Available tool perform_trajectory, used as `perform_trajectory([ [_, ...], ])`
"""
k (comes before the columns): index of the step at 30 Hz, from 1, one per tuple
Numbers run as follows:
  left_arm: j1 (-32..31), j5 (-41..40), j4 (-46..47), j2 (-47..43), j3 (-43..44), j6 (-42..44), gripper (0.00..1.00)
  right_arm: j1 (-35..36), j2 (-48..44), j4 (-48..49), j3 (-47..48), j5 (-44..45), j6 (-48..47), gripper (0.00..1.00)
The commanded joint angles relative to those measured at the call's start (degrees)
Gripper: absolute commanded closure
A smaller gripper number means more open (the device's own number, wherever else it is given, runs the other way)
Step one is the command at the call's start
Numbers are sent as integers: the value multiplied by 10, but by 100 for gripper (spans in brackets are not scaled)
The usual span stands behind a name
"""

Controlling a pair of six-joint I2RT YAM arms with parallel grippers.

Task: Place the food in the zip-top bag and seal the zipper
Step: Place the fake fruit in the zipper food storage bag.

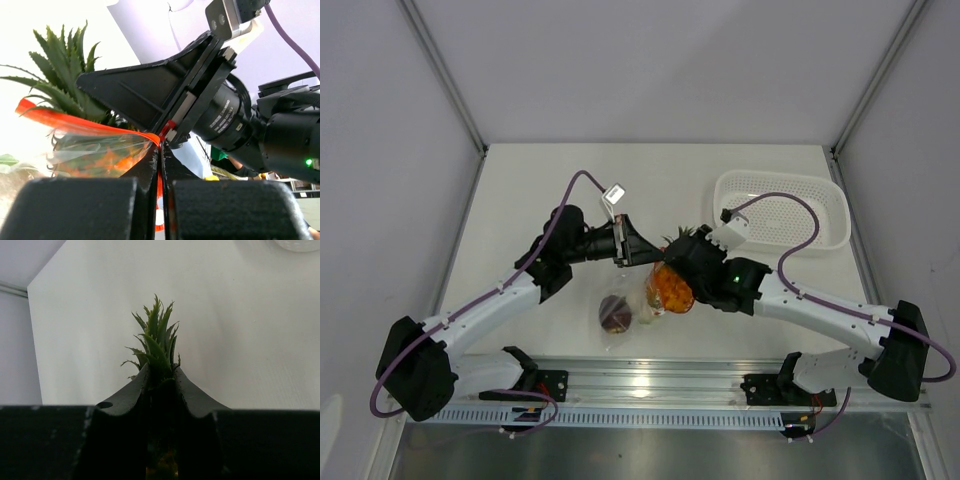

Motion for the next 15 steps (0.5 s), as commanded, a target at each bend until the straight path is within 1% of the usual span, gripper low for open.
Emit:
perform_trajectory([
  [1, -5, -9, 56, -2, 19, -15, 99, 13, -3, 2, 31, 48, -2, 90],
  [3, -5, -9, 65, -3, 14, -19, 99, 16, -3, 11, 39, 47, -43, 77],
  [4, -6, -8, 66, -2, 14, -21, 99, 18, -3, 14, 44, 43, -60, 62],
  [6, -5, -9, 65, -4, 16, -20, 99, 18, -6, 27, 48, 22, -113, 47],
  [7, -6, -9, 62, -4, 18, -17, 100, 16, -11, 29, 55, 13, -133, 37],
  [8, -5, -9, 61, -7, 18, -15, 99, 15, -17, 30, 62, -9, -182, 34],
  [9, -5, -9, 59, -7, 18, -14, 99, 14, -23, 35, 67, -25, -210, 32],
  [10, -5, -10, 54, -7, 20, -9, 99, 11, -31, 36, 74, -44, -239, 25],
  [11, -5, -11, 52, -7, 20, -7, 99, 5, -46, 31, 90, -72, -262, 22],
  [12, -4, -12, 51, -5, 18, -7, 99, 2, -53, 11, 100, -82, -291, 21],
  [13, -5, -11, 52, -4, 18, -6, 99, 0, -61, 0, 109, -89, -303, 15],
  [15, -5, -10, 54, 1, 17, -6, 99, -11, -82, -41, 133, -103, -322, 8],
])
